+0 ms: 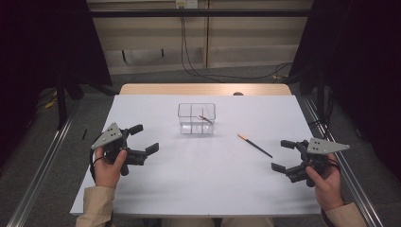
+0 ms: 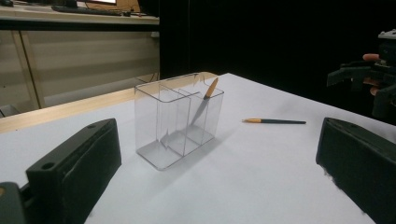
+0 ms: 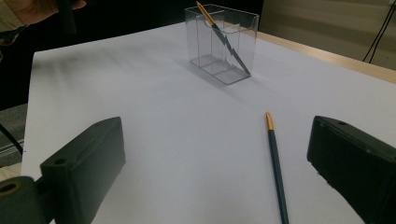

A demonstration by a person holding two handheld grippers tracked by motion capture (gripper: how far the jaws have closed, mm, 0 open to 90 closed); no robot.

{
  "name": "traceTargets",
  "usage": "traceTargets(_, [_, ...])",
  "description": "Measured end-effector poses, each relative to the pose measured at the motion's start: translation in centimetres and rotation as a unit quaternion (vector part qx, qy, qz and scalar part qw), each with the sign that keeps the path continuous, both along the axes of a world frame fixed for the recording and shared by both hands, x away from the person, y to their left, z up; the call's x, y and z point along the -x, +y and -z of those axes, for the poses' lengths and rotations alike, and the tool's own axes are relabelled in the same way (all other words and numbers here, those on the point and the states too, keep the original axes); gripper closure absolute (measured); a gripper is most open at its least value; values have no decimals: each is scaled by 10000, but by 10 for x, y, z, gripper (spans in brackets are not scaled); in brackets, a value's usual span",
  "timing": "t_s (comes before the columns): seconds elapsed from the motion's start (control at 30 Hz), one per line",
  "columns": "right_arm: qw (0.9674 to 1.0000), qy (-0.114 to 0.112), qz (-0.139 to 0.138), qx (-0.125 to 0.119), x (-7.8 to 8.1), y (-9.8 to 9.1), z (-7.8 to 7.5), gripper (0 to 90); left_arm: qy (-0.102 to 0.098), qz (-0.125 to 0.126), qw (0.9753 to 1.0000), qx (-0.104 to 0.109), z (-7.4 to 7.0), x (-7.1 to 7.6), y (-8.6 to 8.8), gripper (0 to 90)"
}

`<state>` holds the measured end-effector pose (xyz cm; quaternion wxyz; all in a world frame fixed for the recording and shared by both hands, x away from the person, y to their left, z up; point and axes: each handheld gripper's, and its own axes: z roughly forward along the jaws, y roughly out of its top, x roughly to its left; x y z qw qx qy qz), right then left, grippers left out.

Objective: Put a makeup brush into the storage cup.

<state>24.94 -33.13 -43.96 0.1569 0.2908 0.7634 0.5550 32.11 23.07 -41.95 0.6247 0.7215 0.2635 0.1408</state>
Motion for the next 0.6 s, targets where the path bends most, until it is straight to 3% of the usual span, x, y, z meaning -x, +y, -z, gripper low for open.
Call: traceTargets(0.6, [10000, 10, 35, -17, -5, 1, 1, 35, 29, 32, 9998, -207, 6, 9, 17, 0])
